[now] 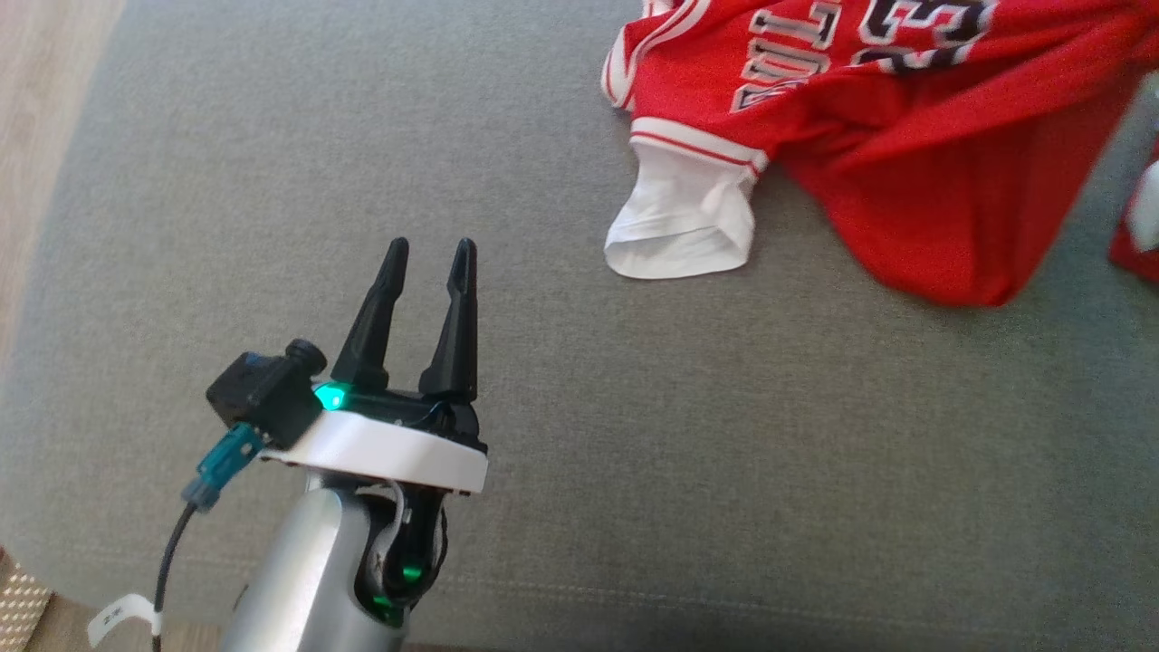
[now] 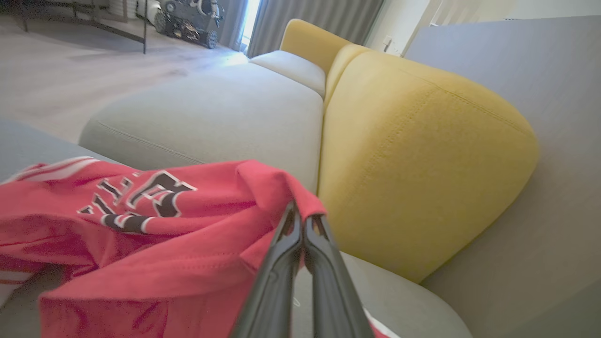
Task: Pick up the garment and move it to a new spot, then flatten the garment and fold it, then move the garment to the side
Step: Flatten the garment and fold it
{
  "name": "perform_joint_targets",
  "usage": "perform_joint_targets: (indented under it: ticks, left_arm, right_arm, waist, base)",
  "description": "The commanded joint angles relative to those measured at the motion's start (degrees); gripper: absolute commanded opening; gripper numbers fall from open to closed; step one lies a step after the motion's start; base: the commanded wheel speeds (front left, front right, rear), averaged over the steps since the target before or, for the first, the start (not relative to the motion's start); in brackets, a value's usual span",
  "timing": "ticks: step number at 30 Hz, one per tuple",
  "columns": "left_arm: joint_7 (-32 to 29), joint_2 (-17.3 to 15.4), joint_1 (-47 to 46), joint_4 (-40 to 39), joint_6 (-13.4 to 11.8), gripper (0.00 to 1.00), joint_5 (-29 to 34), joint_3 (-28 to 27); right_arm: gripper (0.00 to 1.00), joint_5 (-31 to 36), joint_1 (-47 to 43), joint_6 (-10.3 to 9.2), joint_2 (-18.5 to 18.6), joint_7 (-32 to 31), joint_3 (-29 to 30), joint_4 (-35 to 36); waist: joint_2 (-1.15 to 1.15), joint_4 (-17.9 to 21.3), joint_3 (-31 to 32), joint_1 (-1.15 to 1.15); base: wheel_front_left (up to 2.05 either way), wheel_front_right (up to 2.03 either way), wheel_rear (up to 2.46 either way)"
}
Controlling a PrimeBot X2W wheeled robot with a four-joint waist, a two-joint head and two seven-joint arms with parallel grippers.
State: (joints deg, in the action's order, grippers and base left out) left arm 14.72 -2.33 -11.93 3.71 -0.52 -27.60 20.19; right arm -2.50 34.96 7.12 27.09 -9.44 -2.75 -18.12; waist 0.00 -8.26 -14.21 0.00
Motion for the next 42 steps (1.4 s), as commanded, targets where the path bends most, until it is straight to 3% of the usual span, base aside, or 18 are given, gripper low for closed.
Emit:
perform_joint_targets:
  ticks: [1, 6, 11, 12, 13, 19, 26, 35, 42]
  left_arm:
    - [0.28, -0.54, -1.61, -2.2, -0.19, 1.0, -0.26, -1.31]
    - [0.28, -0.54, -2.45, -2.56, -0.46, 1.0, -1.19, -0.67]
    - [0.28, -0.54, -3.31, -2.6, -0.23, 1.0, -1.52, 0.03]
    - [0.28, -0.54, -3.52, -2.64, -0.23, 1.0, -1.6, 0.15]
    - [0.28, -0.54, -3.74, -2.69, -0.24, 1.0, -1.67, 0.26]
    - [0.28, -0.54, -4.35, -2.42, -0.39, 1.0, -1.66, 0.32]
    - [0.28, -0.54, -4.19, -1.71, -0.22, 1.0, -0.24, -1.01]
    - [0.28, -0.54, -2.58, -1.25, -0.05, 1.0, 1.04, -2.6]
    - [0.28, -0.54, -1.16, -1.66, -0.12, 1.0, 1.69, -3.78]
  right_arm:
    - [0.0, 0.1, 1.11, 0.36, 1.43, -0.4, -0.47, 1.26]
    - [0.0, 0.72, 5.57, 0.36, 8.1, -1.8, -2.26, -4.26]
    - [0.0, 2.76, 11.17, 0.36, 10.42, -0.63, -2.93, -11.86]
    - [0.29, 3.23, 12.39, 0.36, 10.39, -0.15, -2.35, -13.75]
    - [1.0, 3.8, 13.54, 0.36, 10.17, 0.22, -1.43, -15.85]
    - [1.0, 5.45, 16.9, 0.36, 5.84, 2.79, 0.44, -25.17]
    - [1.0, 4.28, 16.94, 0.36, 0.08, 8.7, 0.12, -28.78]
    - [1.0, 0.18, 8.52, 0.36, -9.42, 17.97, 0.67, -23.26]
    - [1.0, -4.74, -3.49, 0.36, -16.45, 21.34, 1.95, -13.33]
  waist:
    - [0.0, -0.56, -0.43, 0.0]
    - [0.0, -2.25, -1.99, 0.0]
    - [0.0, -3.62, -3.69, 0.0]
    - [0.0, -3.88, -4.07, 0.0]
    - [0.0, -4.12, -4.42, 0.0]
    - [0.0, -4.52, -4.96, 0.0]
    - [0.0, -2.26, -3.57, 0.0]
    - [0.0, 1.85, 0.68, 0.0]
    - [0.0, 4.67, 2.83, 0.0]
  base:
    - [0.0, 0.0, 0.0]
    - [0.0, 0.0, 0.0]
    - [0.0, 0.0, 0.0]
    - [0.0, 0.0, 0.0]
    - [0.0, 0.0, 0.0]
    - [0.0, 0.0, 0.0]
    - [0.0, 0.0, 0.0]
    - [0.0, 0.0, 0.0]
    - [0.0, 0.0, 0.0]
